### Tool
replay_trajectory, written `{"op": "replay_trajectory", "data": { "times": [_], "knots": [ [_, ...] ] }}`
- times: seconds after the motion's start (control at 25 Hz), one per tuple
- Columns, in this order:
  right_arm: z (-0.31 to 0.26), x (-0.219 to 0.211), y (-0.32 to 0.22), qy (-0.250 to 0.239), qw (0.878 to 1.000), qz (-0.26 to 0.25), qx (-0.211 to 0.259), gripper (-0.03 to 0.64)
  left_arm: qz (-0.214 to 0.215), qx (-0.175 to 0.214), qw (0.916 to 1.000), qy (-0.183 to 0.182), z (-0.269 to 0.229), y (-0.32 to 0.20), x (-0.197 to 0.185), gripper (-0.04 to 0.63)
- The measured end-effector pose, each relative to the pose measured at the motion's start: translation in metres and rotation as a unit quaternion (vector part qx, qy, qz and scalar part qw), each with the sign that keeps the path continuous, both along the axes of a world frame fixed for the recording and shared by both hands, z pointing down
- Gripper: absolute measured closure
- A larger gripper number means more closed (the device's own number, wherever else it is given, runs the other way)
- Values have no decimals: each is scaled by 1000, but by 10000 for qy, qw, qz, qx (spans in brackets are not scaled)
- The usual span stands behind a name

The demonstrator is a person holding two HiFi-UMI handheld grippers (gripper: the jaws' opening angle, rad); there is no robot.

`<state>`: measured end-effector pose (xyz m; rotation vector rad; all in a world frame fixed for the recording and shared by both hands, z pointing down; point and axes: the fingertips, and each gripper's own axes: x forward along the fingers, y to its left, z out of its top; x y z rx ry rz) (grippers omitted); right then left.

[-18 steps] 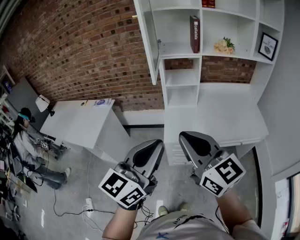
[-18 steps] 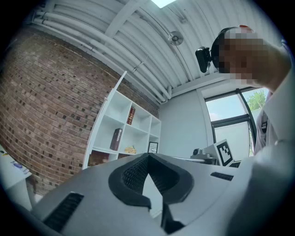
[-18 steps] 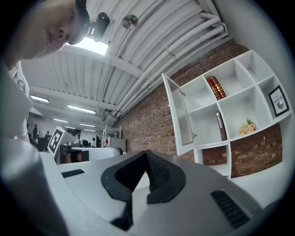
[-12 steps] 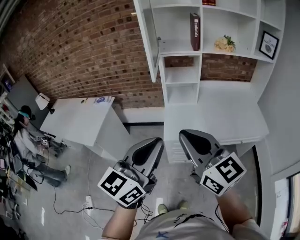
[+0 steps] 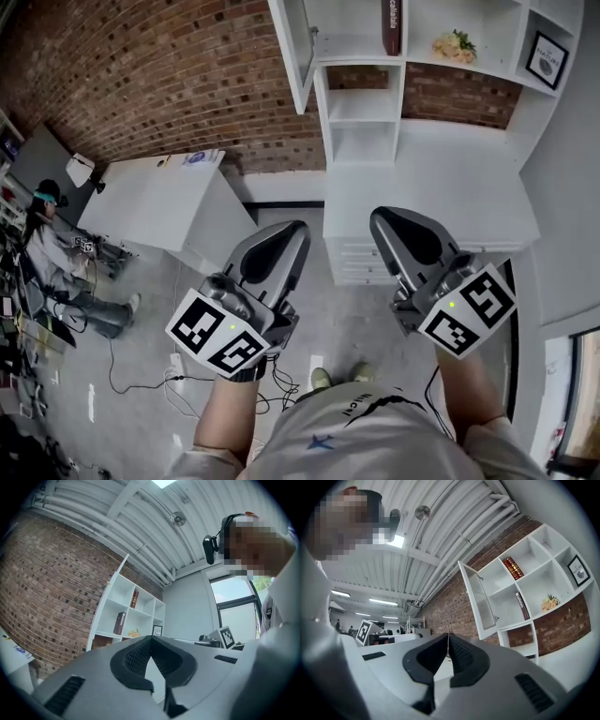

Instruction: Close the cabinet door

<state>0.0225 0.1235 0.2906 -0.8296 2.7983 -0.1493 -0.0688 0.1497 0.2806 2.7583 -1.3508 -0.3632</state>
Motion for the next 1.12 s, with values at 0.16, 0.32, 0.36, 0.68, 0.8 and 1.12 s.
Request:
{"op": "replay_trajectory", "data": {
  "times": [0.16, 0.32, 0.36, 0.68, 0.8, 1.12],
  "knots": [
    [5, 7, 2, -48, 10000, -69, -20, 598, -110, 28, 9999, -1, 0, 1, 0, 583],
    [11, 17, 0, -88, 9998, -131, -79, 598, -245, -13, 9997, 32, 6, -1, 2, 583],
    [13, 20, -1, -107, 9998, -153, -97, 598, -271, -31, 9996, 27, 8, -2, 3, 583],
    [11, 15, -16, -94, 9994, -335, -20, 598, -294, 113, 9995, -1, -4, -20, -1, 583],
    [11, 10, -26, -85, 9995, -320, -12, 598, -245, 180, 9995, 98, -9, -32, -10, 583],
    [1, -20, -74, -83, 9997, -162, 149, 598, 97, 513, 9984, 222, -29, -92, -45, 583]
  ]
}}
